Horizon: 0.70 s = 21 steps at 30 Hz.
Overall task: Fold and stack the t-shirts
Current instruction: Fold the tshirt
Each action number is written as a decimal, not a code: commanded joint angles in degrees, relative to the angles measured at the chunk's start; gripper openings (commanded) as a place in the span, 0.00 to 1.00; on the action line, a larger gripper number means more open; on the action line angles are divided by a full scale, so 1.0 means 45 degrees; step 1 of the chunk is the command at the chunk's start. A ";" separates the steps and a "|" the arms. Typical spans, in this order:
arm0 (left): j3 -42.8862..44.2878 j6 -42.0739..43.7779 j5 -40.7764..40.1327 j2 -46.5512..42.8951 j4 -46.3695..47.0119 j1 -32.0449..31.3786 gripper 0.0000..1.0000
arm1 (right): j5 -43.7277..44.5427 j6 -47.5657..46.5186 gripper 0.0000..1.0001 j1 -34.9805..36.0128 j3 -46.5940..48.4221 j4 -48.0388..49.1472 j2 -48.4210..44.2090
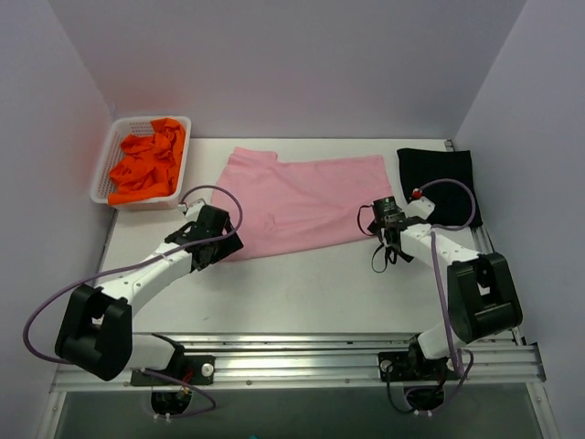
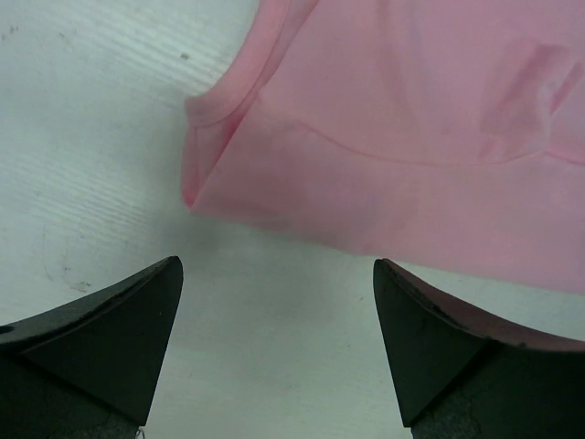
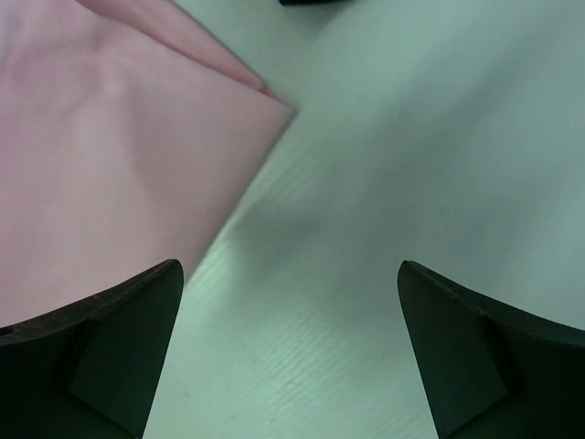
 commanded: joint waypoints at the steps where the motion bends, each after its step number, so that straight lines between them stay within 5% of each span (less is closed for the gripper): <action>1: -0.0880 -0.1390 -0.0692 -0.0434 0.0805 -0.0250 0.94 | 0.0169 0.0458 1.00 -0.0194 -0.0774 0.0786 -0.0482; 16: -0.0903 -0.1587 -0.1141 0.1889 0.2349 -0.0329 0.95 | -0.0300 0.0458 0.99 -0.0506 0.1158 0.1782 0.3306; 19: -0.0610 -0.1470 -0.1336 0.2378 0.2466 -0.0271 1.00 | -0.0340 0.0400 0.91 -0.0604 0.1314 0.1977 0.3717; 21: -0.0454 -0.1372 -0.1356 0.2670 0.2584 -0.0212 0.89 | -0.0457 0.0342 0.78 -0.0682 0.1276 0.1998 0.3874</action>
